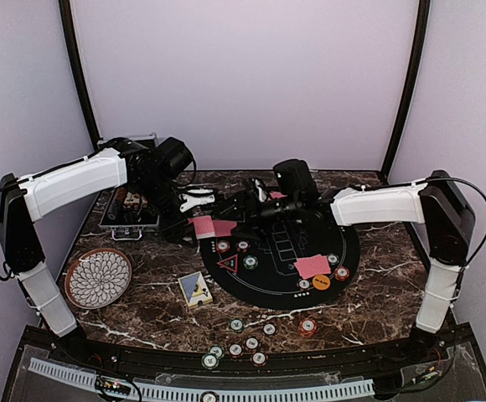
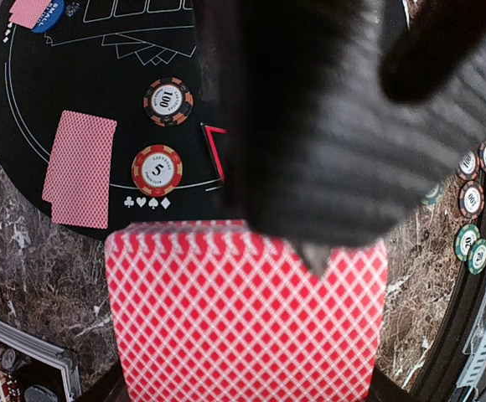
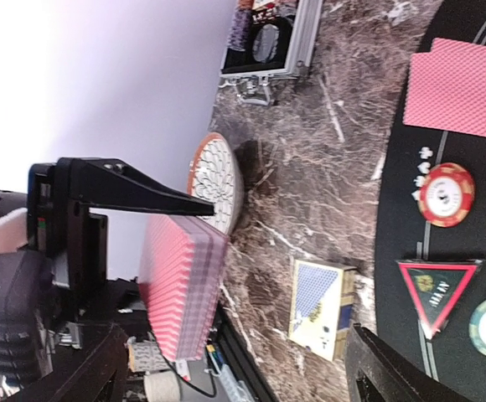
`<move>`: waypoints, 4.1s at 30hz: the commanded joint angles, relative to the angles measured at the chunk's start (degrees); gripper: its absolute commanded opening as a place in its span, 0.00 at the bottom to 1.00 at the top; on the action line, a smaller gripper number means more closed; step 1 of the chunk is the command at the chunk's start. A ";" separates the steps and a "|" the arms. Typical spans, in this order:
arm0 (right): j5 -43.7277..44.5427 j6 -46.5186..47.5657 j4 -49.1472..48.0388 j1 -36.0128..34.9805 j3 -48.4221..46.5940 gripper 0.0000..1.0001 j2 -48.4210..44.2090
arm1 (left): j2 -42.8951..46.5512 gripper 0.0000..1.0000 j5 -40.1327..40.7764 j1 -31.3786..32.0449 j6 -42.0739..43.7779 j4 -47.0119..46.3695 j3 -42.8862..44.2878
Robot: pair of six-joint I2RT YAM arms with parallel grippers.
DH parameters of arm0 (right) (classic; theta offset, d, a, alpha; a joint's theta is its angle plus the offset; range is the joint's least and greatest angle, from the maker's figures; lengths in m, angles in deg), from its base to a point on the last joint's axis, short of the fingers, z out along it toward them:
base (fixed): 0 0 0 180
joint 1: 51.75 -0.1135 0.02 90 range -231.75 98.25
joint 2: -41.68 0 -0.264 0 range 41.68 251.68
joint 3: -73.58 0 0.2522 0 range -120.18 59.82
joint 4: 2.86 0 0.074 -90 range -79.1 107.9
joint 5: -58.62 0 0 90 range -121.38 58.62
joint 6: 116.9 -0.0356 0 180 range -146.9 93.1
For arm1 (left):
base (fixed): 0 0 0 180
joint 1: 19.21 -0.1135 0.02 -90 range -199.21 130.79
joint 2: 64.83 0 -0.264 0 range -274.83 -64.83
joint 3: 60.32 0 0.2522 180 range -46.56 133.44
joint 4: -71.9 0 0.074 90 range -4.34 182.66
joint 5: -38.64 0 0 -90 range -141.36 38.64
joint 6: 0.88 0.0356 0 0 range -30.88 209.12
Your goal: Distribute texas hold em gaming equipment
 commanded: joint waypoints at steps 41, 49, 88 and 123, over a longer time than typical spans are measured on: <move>-10.13 -16.46 -20.98 -3.76 -7.54 0.89 16.39 | 3.96 0.00 -1.72 -0.23 0.00 -0.08 1.41; -9.79 -14.94 -20.12 -1.73 -3.06 0.80 13.81 | 4.13 0.00 -1.52 -0.30 0.09 -0.11 1.34; -10.26 -6.25 -9.11 7.05 6.36 0.00 -2.64 | 4.40 0.00 -0.87 -0.23 0.14 0.15 0.44; 71.36 69.31 33.22 -2.90 -25.36 0.00 15.91 | 5.74 0.00 -1.34 -0.96 0.26 1.05 -1.17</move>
